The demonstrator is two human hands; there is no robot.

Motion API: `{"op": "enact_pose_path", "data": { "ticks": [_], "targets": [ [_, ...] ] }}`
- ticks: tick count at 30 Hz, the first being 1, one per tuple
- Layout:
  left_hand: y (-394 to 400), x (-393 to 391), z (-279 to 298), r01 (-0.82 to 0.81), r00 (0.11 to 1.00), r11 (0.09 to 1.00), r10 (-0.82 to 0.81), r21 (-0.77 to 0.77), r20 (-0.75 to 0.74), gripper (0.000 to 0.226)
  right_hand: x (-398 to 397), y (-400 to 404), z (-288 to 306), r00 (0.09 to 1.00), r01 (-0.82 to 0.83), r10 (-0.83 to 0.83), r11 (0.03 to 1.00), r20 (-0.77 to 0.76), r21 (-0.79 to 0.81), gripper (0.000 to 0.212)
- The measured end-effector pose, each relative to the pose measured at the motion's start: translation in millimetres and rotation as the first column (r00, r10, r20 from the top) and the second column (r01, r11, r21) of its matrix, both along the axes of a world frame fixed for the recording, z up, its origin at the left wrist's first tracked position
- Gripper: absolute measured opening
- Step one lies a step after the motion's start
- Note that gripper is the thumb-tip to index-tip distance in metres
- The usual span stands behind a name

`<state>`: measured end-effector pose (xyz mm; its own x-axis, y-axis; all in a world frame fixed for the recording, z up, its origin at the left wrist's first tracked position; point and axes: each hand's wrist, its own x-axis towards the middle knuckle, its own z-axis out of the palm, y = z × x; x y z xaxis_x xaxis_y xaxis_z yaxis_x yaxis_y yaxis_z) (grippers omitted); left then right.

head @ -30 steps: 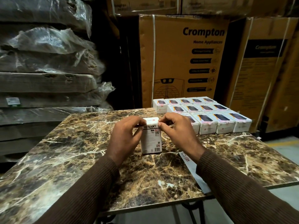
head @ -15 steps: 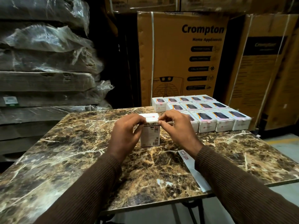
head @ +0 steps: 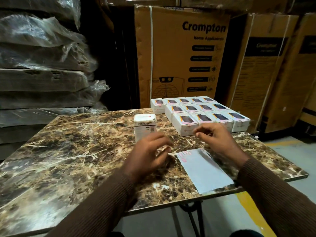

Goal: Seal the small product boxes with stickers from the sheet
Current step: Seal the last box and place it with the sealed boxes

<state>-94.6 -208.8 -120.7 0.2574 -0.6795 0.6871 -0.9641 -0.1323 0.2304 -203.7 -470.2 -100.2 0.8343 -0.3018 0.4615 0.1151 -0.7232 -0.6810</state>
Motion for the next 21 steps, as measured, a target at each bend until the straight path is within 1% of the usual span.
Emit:
{"op": "enact_pose_path", "data": {
  "ticks": [3, 6, 8, 10, 12, 15, 17, 18, 21],
  "targets": [
    [-29, 2, -3, 0.015, 0.999, 0.993, -0.011, 0.121, -0.037, 0.027, -5, -15, -20, 0.997, 0.019, -0.025, 0.997, -0.077, -0.075, 0.023],
    [-52, 10, 3, 0.03, 0.998, 0.974, -0.016, 0.226, -0.06, 0.031, -4, -21, -33, 0.997, 0.008, -0.017, 0.991, -0.074, -0.13, 0.032],
    [-60, 16, 3, 0.031, 0.997, 0.964, -0.012, 0.264, -0.075, 0.031, -3, -24, -37, 0.998, 0.025, -0.034, 0.99, -0.061, -0.139, 0.034],
    [-63, 19, -4, 0.043, 0.996, 0.963, -0.019, 0.265, -0.09, 0.028, -2, -26, -39, 0.998, 0.027, -0.035, 0.989, -0.052, -0.143, 0.033],
    [-61, 21, -11, 0.06, 0.993, 0.969, -0.033, 0.241, -0.116, 0.021, -3, -26, -40, 0.999, -0.008, 0.0, 0.983, -0.046, -0.184, 0.029],
    [-58, 27, -15, 0.055, 0.982, 0.986, -0.025, 0.156, -0.187, 0.015, -1, -23, -43, 0.996, -0.074, 0.06, 0.966, -0.063, -0.249, 0.017],
    [-58, 27, -15, 0.045, 0.98, 0.988, -0.014, 0.149, -0.199, 0.013, 1, -19, -44, 0.994, -0.102, 0.086, 0.956, -0.069, -0.275, 0.011],
    [-58, 26, -15, 0.047, 0.983, 0.985, -0.016, 0.166, -0.184, 0.013, 3, -17, -45, 0.992, -0.115, 0.096, 0.948, -0.079, -0.296, 0.01],
    [-60, 23, -16, 0.054, 0.989, 0.978, -0.024, 0.203, -0.149, 0.013, 6, -13, -46, 0.989, -0.134, 0.099, 0.921, -0.113, -0.366, 0.018]
  ]
}}
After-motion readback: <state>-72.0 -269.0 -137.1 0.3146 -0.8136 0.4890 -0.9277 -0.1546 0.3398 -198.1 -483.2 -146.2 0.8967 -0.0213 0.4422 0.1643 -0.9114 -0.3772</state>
